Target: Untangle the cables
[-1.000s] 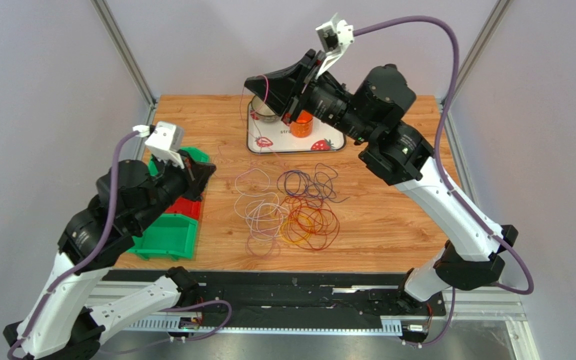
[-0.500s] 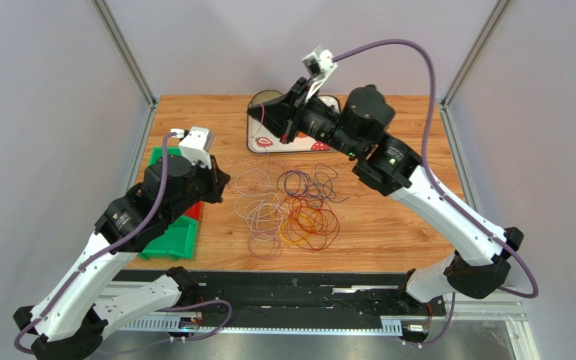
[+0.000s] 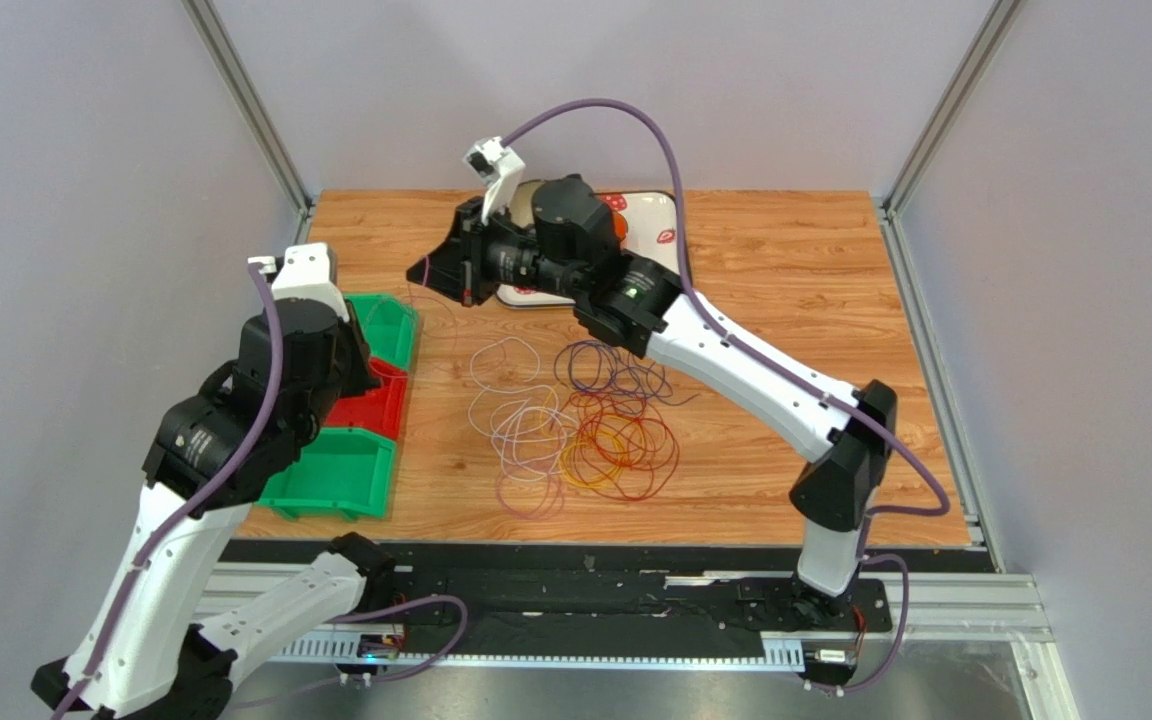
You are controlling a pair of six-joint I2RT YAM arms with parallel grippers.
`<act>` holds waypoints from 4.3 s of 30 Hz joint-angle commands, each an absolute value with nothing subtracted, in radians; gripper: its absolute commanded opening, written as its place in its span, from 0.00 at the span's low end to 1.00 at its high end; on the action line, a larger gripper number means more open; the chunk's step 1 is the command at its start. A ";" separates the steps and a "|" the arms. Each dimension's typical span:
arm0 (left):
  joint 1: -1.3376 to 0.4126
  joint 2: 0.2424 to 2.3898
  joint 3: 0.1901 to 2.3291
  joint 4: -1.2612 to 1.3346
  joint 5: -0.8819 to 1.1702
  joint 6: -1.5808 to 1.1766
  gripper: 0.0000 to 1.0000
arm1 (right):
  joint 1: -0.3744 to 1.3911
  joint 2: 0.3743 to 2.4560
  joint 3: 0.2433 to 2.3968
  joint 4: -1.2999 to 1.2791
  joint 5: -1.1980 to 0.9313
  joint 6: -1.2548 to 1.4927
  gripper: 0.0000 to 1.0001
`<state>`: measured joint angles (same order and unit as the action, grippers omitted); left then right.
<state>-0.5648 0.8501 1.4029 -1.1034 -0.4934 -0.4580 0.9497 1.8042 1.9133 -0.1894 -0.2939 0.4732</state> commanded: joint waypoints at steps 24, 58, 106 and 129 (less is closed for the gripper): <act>0.058 1.281 1.595 -0.865 -0.239 -0.304 0.00 | 0.969 2.342 2.411 0.291 -0.298 0.393 0.00; 0.227 1.557 1.531 -0.644 -0.205 -0.305 0.00 | 0.977 2.623 2.464 0.437 -0.071 0.450 0.56; 0.181 1.433 1.408 -0.690 -0.057 -0.357 0.68 | 0.953 1.230 0.847 -0.195 0.709 0.457 0.52; -0.279 0.999 0.924 -0.782 -0.041 -0.517 0.62 | 0.950 1.031 0.646 -0.255 0.864 0.637 0.54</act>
<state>-0.2237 1.0168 0.9657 -0.7807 -0.0456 -0.4389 0.9531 1.0565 0.6586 -0.2943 0.8738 0.6033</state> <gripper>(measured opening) 0.638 0.536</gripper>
